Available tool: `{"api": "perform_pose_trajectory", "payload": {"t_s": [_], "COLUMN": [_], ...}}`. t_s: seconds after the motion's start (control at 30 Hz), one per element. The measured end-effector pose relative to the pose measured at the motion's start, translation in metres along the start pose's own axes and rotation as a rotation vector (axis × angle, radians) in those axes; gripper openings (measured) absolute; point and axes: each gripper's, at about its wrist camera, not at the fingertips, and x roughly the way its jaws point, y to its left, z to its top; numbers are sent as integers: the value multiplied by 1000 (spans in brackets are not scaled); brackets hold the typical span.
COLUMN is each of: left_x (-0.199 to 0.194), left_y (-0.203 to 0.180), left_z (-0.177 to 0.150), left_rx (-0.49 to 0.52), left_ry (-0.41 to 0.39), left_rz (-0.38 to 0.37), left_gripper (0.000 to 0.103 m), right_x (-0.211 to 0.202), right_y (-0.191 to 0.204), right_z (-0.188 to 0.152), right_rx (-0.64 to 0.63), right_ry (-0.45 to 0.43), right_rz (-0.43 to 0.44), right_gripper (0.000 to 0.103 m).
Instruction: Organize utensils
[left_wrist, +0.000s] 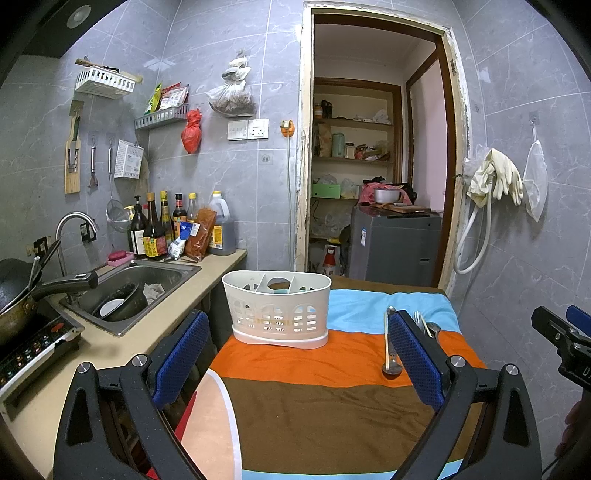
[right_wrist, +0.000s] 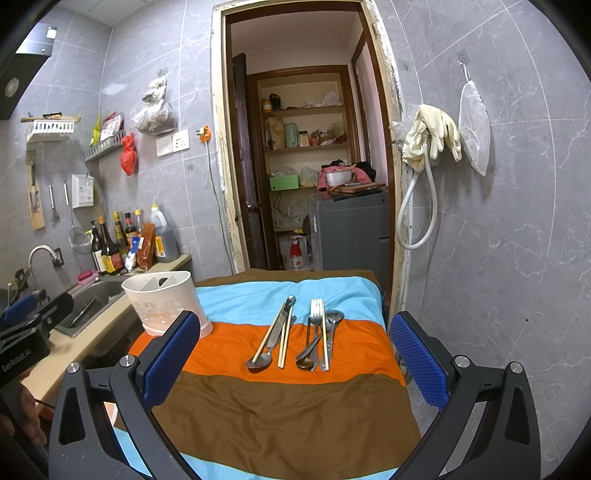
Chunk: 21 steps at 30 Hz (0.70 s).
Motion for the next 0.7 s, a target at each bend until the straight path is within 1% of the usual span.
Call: {"api": "perform_pose_trajectory", "payload": {"t_s": [0.7], "left_x": [0], "left_y": [0], "left_z": [0], "left_rx": [-1], "left_ry": [0], "left_rz": [0], "left_gripper": [96], "right_x": [1], "right_y": [0], "right_z": [-1], "right_rx": [0], "right_ry": [-1], "right_rz": [0], "right_gripper": [103]}}
